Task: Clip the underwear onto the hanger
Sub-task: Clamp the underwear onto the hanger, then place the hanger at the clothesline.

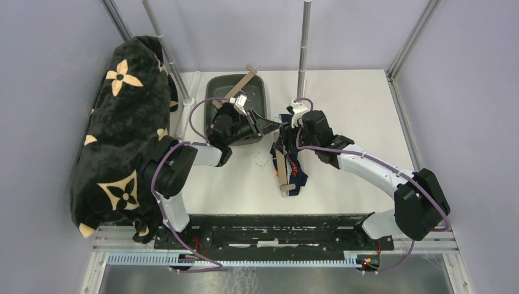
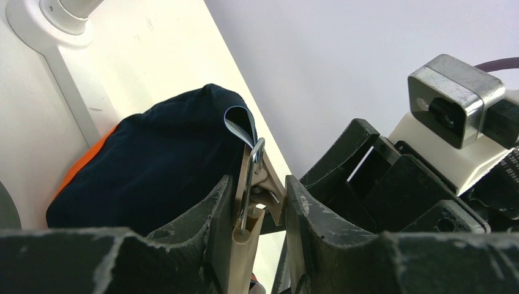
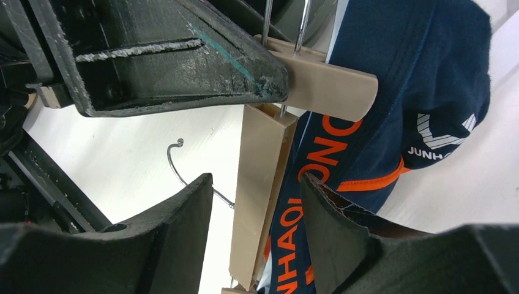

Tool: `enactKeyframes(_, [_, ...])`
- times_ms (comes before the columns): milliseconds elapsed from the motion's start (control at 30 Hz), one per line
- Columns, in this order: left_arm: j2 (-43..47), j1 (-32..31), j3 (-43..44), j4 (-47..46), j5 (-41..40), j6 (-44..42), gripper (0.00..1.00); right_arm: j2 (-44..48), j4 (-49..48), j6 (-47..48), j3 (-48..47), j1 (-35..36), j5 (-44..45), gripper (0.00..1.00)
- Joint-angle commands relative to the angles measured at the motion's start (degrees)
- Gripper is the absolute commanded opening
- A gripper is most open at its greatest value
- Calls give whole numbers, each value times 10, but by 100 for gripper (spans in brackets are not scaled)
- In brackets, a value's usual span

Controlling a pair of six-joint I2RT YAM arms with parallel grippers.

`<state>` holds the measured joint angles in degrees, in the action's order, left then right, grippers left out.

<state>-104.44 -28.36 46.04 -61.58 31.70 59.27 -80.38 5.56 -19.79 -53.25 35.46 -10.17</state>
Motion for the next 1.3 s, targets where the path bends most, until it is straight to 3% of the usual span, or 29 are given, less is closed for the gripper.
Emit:
enactKeyframes(0, [0, -2, 21, -42, 8, 33, 28, -4, -67, 0, 12, -1, -7, 62])
enactKeyframes(333, [7, -3, 22, -53, 19, 38, 28, -24, -93, 1, 16, -5, -22, 60])
enactKeyframes(800, [-11, -2, 40, -68, 21, 56, 29, -37, -111, -13, 12, -5, -31, 33])
enactKeyframes(900, [-12, -2, 45, -61, 21, 52, 34, -29, -107, -15, 10, -7, -29, 29])
enactKeyframes(1067, [-5, 6, 51, -58, 16, 43, 50, -13, -103, -31, 9, -16, -27, 25])
enactKeyframes(1267, [-2, 30, 78, -58, 35, 45, 56, -2, -124, -54, 16, -40, -47, 21])
